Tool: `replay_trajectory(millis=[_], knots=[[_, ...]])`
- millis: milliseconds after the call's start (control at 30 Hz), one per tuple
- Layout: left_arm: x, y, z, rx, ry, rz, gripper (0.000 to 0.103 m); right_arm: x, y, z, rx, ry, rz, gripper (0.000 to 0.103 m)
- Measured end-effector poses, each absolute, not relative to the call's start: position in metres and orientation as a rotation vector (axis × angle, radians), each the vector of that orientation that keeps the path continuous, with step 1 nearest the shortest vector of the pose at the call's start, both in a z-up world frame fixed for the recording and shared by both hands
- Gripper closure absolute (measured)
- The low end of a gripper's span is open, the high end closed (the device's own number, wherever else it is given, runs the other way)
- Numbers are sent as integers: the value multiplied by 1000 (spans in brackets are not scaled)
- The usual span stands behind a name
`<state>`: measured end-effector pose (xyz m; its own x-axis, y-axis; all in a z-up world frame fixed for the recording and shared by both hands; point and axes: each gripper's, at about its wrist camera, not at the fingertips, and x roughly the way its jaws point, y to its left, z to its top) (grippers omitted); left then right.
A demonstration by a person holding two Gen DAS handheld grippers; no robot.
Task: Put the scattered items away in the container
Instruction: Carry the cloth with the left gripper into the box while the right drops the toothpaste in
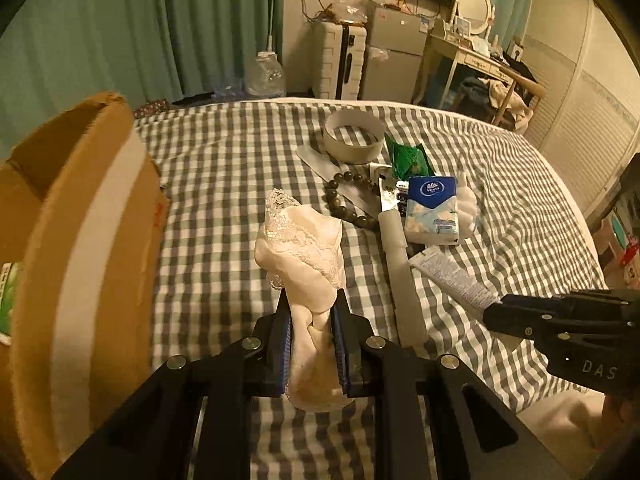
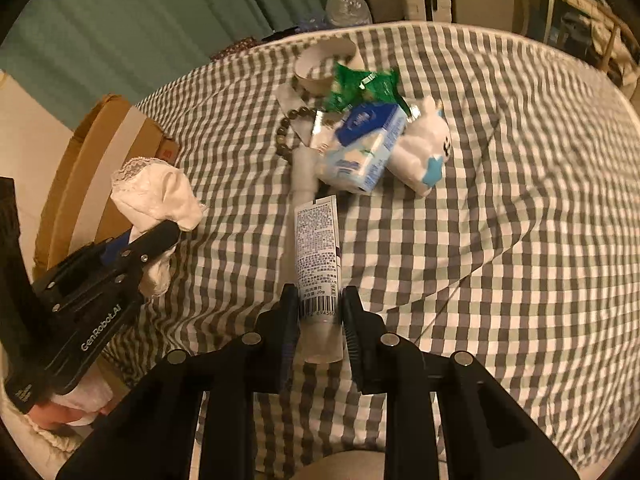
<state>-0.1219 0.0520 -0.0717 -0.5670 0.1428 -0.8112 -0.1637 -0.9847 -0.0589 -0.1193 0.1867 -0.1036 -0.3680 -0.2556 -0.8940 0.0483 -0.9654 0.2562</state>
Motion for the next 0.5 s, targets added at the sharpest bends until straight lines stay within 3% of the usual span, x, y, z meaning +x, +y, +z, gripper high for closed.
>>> replay_trajectory(millis=[333,500], knots=[[-98,19,-29,-1294,-55,2706,85,-102,120,-28,1419,13,-2646,81],[-90,3,3,-1220,-77,2737,85,-85,92,2,1323,66,-2664,81]])
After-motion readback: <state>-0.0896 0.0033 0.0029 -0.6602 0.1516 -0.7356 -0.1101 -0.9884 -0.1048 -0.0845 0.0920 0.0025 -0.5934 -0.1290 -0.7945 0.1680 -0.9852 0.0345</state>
